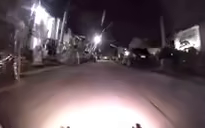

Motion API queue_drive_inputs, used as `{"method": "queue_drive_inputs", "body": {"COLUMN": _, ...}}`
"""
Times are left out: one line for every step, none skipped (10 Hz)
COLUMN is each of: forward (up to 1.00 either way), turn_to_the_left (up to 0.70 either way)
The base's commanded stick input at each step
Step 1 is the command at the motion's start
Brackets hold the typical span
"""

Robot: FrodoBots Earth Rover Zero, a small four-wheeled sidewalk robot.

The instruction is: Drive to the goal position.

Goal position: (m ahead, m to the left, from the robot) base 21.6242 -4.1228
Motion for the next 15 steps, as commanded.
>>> {"method": "queue_drive_inputs", "body": {"forward": 0.85, "turn_to_the_left": 0.00}}
{"method": "queue_drive_inputs", "body": {"forward": 0.85, "turn_to_the_left": 0.00}}
{"method": "queue_drive_inputs", "body": {"forward": 0.85, "turn_to_the_left": 0.00}}
{"method": "queue_drive_inputs", "body": {"forward": 0.85, "turn_to_the_left": 0.00}}
{"method": "queue_drive_inputs", "body": {"forward": 0.85, "turn_to_the_left": 0.00}}
{"method": "queue_drive_inputs", "body": {"forward": 0.85, "turn_to_the_left": 0.00}}
{"method": "queue_drive_inputs", "body": {"forward": 0.85, "turn_to_the_left": 0.00}}
{"method": "queue_drive_inputs", "body": {"forward": 0.85, "turn_to_the_left": 0.00}}
{"method": "queue_drive_inputs", "body": {"forward": 0.85, "turn_to_the_left": 0.00}}
{"method": "queue_drive_inputs", "body": {"forward": 0.85, "turn_to_the_left": 0.00}}
{"method": "queue_drive_inputs", "body": {"forward": 0.85, "turn_to_the_left": 0.00}}
{"method": "queue_drive_inputs", "body": {"forward": 0.85, "turn_to_the_left": 0.00}}
{"method": "queue_drive_inputs", "body": {"forward": 0.85, "turn_to_the_left": 0.00}}
{"method": "queue_drive_inputs", "body": {"forward": 0.85, "turn_to_the_left": 0.00}}
{"method": "queue_drive_inputs", "body": {"forward": 0.85, "turn_to_the_left": 0.00}}
